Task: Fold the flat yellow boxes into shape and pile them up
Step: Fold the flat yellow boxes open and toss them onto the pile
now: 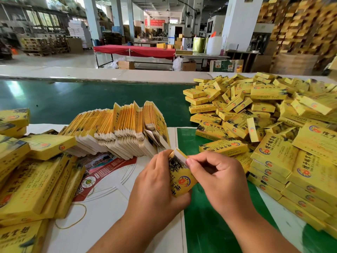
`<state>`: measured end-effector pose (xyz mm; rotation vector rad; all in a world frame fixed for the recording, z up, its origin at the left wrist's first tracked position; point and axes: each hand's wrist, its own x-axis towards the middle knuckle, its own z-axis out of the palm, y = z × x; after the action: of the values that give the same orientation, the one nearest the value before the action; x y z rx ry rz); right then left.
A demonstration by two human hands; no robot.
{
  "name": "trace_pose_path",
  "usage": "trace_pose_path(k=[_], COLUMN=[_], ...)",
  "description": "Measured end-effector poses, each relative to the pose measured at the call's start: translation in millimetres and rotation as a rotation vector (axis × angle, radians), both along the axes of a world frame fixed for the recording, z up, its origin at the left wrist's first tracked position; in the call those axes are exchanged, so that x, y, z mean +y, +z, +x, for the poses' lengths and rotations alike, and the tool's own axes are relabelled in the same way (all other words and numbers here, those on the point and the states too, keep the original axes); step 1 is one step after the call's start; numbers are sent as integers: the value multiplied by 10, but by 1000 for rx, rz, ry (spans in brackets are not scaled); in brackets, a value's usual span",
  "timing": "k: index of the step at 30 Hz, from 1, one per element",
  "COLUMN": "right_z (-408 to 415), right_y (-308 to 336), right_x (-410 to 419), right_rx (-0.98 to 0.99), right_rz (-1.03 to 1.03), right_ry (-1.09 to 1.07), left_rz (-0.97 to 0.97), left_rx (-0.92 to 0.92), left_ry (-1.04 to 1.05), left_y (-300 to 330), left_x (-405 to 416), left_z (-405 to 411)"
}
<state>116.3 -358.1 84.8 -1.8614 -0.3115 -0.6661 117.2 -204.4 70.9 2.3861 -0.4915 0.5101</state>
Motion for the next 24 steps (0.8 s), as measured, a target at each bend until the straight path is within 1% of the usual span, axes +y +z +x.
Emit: trace_pose_path(k=[6, 10, 12, 17, 22, 24], right_z=[-75, -114, -105, -65, -47, -53], right_y=[108, 107, 94, 40, 58, 73], right_x=[23, 85, 81, 46, -21, -48], right_rx=[-178, -217, -184, -26, 33, 58], right_rz=[-383, -533, -507, -343, -363, -336], right_ry=[-61, -68, -51, 18, -13, 5], left_rz=[-33, -95, -123, -157, -101, -107], left_rx=[24, 47, 61, 44, 35, 49], left_ry=[10, -7, -1, 31, -25, -44], left_y=[-47, -64, -64, -70, -41, -65], left_x=[-7, 26, 29, 16, 33, 84], left_z=[10, 29, 28, 56, 39, 79])
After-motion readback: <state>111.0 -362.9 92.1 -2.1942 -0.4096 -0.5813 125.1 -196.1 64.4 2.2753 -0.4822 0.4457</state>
